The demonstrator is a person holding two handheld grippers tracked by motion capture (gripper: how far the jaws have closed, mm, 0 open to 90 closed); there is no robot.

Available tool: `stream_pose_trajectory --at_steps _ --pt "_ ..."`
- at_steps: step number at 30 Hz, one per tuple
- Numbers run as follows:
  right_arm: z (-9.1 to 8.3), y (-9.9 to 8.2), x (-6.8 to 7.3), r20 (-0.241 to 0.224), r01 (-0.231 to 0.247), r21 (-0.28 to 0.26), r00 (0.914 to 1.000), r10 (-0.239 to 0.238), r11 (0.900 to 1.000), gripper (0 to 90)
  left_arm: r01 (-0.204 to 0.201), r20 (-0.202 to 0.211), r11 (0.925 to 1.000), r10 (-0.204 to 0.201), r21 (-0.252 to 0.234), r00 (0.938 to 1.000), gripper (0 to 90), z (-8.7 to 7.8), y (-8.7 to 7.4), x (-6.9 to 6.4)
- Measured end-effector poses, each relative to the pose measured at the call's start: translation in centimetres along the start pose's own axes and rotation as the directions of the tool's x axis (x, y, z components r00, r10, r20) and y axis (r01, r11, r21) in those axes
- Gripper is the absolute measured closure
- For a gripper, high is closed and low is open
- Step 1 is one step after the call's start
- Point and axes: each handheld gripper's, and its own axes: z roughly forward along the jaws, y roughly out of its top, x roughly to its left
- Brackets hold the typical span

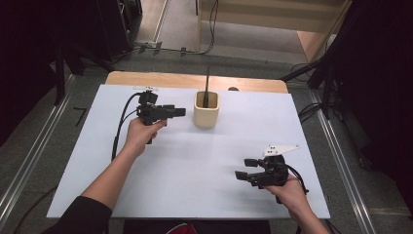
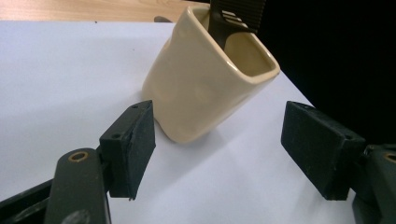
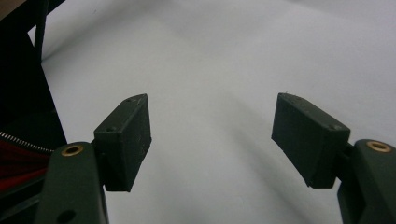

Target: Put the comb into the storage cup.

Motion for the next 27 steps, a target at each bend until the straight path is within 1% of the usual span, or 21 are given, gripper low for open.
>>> stream_pose_trajectory --at_steps 3,9,10,14,15,17,19,21,23,27 --pt "0.0 0.0 -0.1 0.0 -0.001 -0.001 1.0 0.001 1.0 26.3 -0.003 -0.005 0.9999 0.003 0.013 1.0 27.2 -0.1 -0.4 -0.1" --pt "-0.1 0.0 -0.1 0.0 -0.003 -0.002 1.0 0.003 1.0 26.3 -0.002 0.007 0.9996 0.002 0.028 1.0 27.2 -0.8 -1.1 -0.4" --pt "-0.1 0.0 -0.1 0.0 -0.003 -0.003 1.0 0.003 1.0 26.3 -0.009 0.0 0.9994 0.009 0.035 1.0 27.2 -1.0 -1.3 -0.5" --pt "-0.1 0.0 -0.1 0.0 -0.004 -0.002 1.0 0.004 1.0 26.3 -0.007 0.01 0.9989 0.007 0.047 0.9999 27.2 -1.5 -1.9 -0.6" --pt "-0.1 0.0 -0.1 0.0 -0.004 0.0 1.0 0.004 1.0 26.3 -0.012 0.012 0.9986 0.011 0.052 0.9999 27.2 -1.6 -2.0 -0.6" --pt "-0.1 0.0 -0.1 0.001 -0.005 0.0 1.0 0.005 1.0 26.3 -0.007 0.015 0.9985 0.006 0.054 0.9999 27.2 -1.7 -2.3 -0.7" --pt "-0.1 0.0 -0.1 0.002 -0.006 -0.002 1.0 0.006 1.0 26.3 -0.016 0.018 0.9977 0.015 0.065 0.9997 27.2 -1.9 -2.5 -0.8" --pt "-0.1 0.0 -0.1 0.002 -0.006 -0.002 1.0 0.006 1.0 26.3 -0.018 0.008 0.9969 0.018 0.077 0.9998 27.2 -2.1 -2.8 -0.9" --pt "-0.1 0.0 -0.1 0.001 -0.006 0.0 1.0 0.006 1.0 26.3 -0.024 0.007 0.9958 0.023 0.088 0.9997 27.2 -2.3 -3.1 -0.9" --pt "-0.1 0.0 -0.2 0.004 -0.007 -0.002 1.0 0.007 1.0 26.3 -0.028 0.015 0.9947 0.026 0.099 0.9995 27.2 -2.8 -3.8 -1.3"
